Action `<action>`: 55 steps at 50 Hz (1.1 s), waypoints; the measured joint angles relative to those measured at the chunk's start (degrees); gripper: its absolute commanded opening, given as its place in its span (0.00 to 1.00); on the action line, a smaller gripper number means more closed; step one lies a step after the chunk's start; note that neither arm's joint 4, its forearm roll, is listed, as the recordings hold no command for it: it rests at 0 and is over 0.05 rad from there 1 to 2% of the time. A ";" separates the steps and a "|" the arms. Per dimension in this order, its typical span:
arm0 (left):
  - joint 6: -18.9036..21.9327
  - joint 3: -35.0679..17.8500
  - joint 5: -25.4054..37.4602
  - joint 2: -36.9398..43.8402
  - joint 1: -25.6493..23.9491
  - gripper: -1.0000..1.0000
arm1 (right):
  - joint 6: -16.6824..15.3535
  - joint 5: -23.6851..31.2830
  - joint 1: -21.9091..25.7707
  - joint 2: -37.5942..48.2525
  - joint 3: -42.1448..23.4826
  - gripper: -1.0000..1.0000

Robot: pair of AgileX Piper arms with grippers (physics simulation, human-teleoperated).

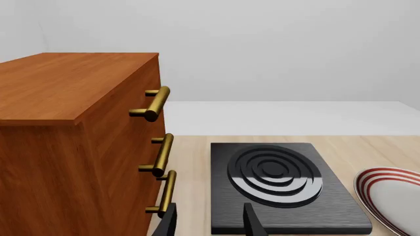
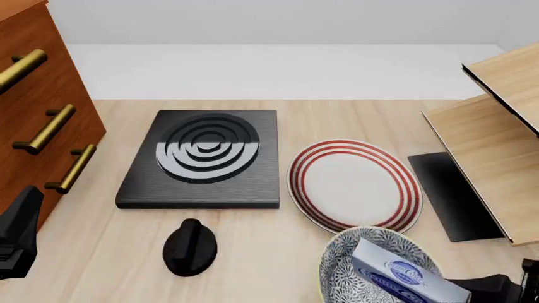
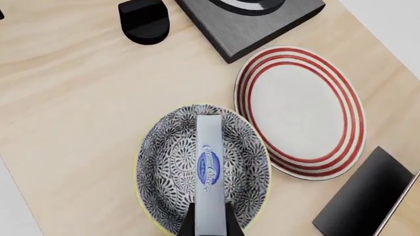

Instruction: Pick up the cream cheese and put it in the bowl.

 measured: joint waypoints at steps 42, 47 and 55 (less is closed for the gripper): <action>0.00 0.00 0.00 0.00 0.00 1.00 | 4.04 -12.44 1.62 7.87 6.77 0.00; 0.00 0.00 0.00 0.00 0.00 1.00 | 4.21 -12.63 1.68 7.95 6.95 1.00; 0.00 0.00 0.00 0.00 0.00 1.00 | 4.81 -12.67 1.73 7.96 6.75 1.00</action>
